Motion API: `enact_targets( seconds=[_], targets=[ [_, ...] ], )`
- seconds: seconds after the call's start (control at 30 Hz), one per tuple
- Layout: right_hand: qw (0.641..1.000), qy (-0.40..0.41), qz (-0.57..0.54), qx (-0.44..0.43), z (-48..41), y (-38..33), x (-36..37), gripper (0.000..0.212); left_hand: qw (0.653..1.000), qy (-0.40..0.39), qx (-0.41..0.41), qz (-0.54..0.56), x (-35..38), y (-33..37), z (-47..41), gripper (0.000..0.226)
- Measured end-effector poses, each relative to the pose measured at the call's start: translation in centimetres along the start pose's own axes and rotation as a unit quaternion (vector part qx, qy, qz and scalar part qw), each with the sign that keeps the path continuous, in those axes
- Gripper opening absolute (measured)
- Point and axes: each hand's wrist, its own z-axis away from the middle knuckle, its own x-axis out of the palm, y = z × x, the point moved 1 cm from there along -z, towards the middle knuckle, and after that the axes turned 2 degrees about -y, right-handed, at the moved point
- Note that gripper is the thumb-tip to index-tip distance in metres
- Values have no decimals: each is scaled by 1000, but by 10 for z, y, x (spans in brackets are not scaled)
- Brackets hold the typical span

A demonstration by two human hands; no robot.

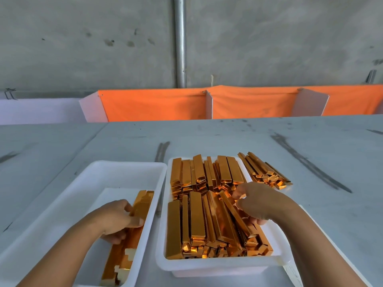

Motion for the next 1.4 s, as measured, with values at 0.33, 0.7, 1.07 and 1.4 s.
enact_targets(
  seconds=[0.33,0.7,1.07,1.4],
  targets=[
    [998,26,56,-25,4,-7,-1,22,992,27,61,105,0,0,-4,11],
    [980,125,142,-58,8,-15,0,24,969,169,71,166,-12,-2,3,15],
    [977,182,98,-49,-4,-5,6,31,926,147,99,334,-5,25,14,20],
    [978,188,80,-46,-18,2,3,28,911,137,119,371,0,39,18,17]
  ],
)
